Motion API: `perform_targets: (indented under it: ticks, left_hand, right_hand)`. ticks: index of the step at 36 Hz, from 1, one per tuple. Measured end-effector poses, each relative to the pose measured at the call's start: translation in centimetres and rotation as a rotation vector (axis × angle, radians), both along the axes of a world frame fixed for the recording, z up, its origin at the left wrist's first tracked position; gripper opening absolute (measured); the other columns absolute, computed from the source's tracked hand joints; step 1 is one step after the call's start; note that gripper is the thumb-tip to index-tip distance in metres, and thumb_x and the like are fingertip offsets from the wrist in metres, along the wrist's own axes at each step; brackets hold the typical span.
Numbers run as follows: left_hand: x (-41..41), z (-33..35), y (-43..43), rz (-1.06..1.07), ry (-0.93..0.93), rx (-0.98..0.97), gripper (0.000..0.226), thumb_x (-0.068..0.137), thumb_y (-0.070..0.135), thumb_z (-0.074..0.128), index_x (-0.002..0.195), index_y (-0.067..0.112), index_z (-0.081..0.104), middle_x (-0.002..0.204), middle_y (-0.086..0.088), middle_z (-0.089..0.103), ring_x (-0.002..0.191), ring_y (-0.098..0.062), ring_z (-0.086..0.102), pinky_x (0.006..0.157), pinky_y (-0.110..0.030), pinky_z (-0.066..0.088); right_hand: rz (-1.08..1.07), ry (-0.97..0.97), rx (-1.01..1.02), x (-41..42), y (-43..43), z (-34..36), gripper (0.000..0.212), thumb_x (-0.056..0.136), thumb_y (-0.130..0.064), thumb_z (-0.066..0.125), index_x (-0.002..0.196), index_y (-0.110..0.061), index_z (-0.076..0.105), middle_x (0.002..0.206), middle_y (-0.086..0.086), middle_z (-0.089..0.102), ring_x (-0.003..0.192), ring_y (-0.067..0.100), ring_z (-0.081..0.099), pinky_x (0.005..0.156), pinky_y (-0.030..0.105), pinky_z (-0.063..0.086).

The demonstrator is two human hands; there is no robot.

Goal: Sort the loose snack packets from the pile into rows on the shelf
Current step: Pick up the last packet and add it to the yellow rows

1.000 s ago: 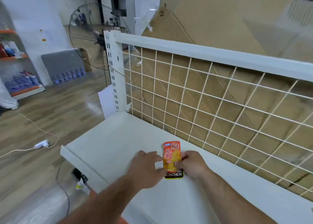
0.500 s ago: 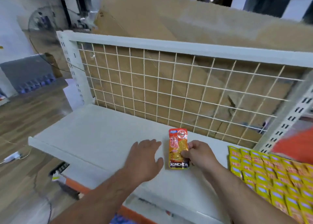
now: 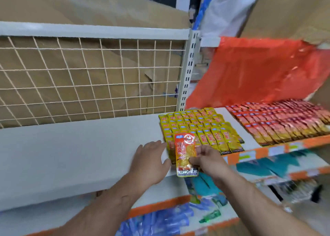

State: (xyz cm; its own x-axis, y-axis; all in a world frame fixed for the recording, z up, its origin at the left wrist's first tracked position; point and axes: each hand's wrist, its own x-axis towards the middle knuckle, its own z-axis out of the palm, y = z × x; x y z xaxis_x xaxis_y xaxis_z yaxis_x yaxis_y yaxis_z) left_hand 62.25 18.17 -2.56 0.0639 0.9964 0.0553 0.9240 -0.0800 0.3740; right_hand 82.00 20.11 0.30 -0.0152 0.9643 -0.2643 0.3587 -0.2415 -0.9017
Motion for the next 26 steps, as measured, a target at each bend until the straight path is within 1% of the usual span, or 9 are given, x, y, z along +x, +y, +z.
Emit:
perform_targets:
  ticks: [3, 7, 8, 10, 12, 15, 19, 21, 26]
  left_hand:
    - [3.9, 0.7, 0.0, -0.099, -0.004, 0.034, 0.06, 0.09, 0.051, 0.046, 0.148, 0.035, 0.037, 0.155, 0.008, 0.036, 0.143, -0.015, 0.029, 0.117, -0.036, 0.013]
    - [9.1, 1.6, -0.1, -0.202, 0.039, 0.068, 0.081, 0.077, 0.065, 0.017, 0.147, 0.031, 0.04, 0.153, 0.006, 0.04, 0.142, -0.017, 0.032, 0.116, -0.033, 0.018]
    - [10.3, 1.5, 0.0, -0.218, 0.039, 0.063, 0.077, 0.08, 0.064, 0.02, 0.147, 0.032, 0.039, 0.154, 0.007, 0.038, 0.143, -0.016, 0.03, 0.117, -0.035, 0.017]
    - [12.8, 1.5, 0.4, -0.248, 0.041, 0.037, 0.062, 0.09, 0.055, 0.038, 0.149, 0.032, 0.036, 0.156, 0.007, 0.034, 0.144, -0.016, 0.026, 0.119, -0.039, 0.015]
    - [15.6, 1.8, 0.9, -0.275, 0.063, 0.032, 0.06, 0.094, 0.049, 0.045, 0.15, 0.032, 0.034, 0.158, 0.007, 0.031, 0.146, -0.016, 0.024, 0.119, -0.04, 0.015]
    - [20.0, 2.3, 1.8, -0.285, 0.056, 0.029, 0.059, 0.094, 0.049, 0.046, 0.15, 0.034, 0.034, 0.159, 0.007, 0.029, 0.146, -0.016, 0.023, 0.119, -0.037, 0.014]
    - [26.3, 2.7, 2.8, -0.309, 0.069, 0.055, 0.066, 0.084, 0.053, 0.033, 0.146, 0.032, 0.04, 0.153, 0.006, 0.039, 0.142, -0.016, 0.03, 0.118, -0.037, 0.019]
    - [29.5, 2.7, 3.5, -0.309, 0.062, 0.06, 0.071, 0.08, 0.053, 0.031, 0.147, 0.032, 0.04, 0.154, 0.006, 0.039, 0.143, -0.016, 0.031, 0.118, -0.035, 0.019]
    - [37.0, 2.4, 4.9, -0.336, 0.058, 0.064, 0.06, 0.09, 0.048, 0.045, 0.147, 0.03, 0.039, 0.152, 0.005, 0.041, 0.139, -0.018, 0.035, 0.116, -0.036, 0.024]
  right_hand:
    - [-0.08, -0.004, 0.015, 4.1, -1.7, 0.3, 0.033, 0.081, 0.005, 0.068, 0.07, -0.017, 0.046, 0.062, 0.0, 0.047, 0.054, 0.012, 0.048, 0.047, 0.018, 0.037]
    - [-0.152, -0.008, 0.025, 9.4, -3.3, 0.4, 0.021, 0.079, 0.002, 0.07, 0.07, -0.011, 0.055, 0.062, -0.002, 0.055, 0.061, 0.016, 0.049, 0.058, 0.027, 0.035]
    - [-0.162, -0.009, 0.019, 10.7, -3.5, 0.3, 0.017, 0.078, 0.001, 0.07, 0.073, -0.009, 0.057, 0.064, 0.0, 0.055, 0.062, 0.017, 0.048, 0.059, 0.028, 0.034]
    - [-0.19, 0.006, 0.021, 13.2, -3.7, 0.3, 0.021, 0.08, 0.0, 0.069, 0.075, -0.013, 0.054, 0.065, 0.002, 0.051, 0.062, 0.016, 0.047, 0.058, 0.027, 0.034]
    - [-0.21, 0.031, 0.028, 15.8, -3.7, 0.2, 0.026, 0.082, 0.002, 0.068, 0.073, -0.015, 0.05, 0.062, 0.0, 0.048, 0.058, 0.016, 0.044, 0.054, 0.025, 0.034]
    - [-0.227, 0.041, 0.042, 20.0, -3.3, 0.3, 0.03, 0.083, 0.002, 0.067, 0.069, -0.015, 0.047, 0.052, -0.007, 0.045, 0.055, 0.015, 0.039, 0.054, 0.028, 0.029]
    - [-0.227, 0.018, 0.032, 26.2, -2.5, 1.1, 0.019, 0.079, -0.002, 0.068, 0.072, -0.011, 0.053, 0.061, 0.006, 0.05, 0.057, 0.018, 0.043, 0.058, 0.03, 0.032]
    - [-0.228, 0.013, 0.03, 29.6, -2.0, 1.3, 0.02, 0.08, -0.002, 0.068, 0.069, -0.011, 0.053, 0.06, 0.005, 0.052, 0.057, 0.019, 0.045, 0.058, 0.03, 0.034]
    - [-0.255, 0.009, 0.026, 37.2, -1.3, 1.5, 0.014, 0.082, -0.001, 0.066, 0.082, -0.01, 0.056, 0.072, 0.012, 0.049, 0.06, 0.018, 0.041, 0.053, 0.025, 0.029]
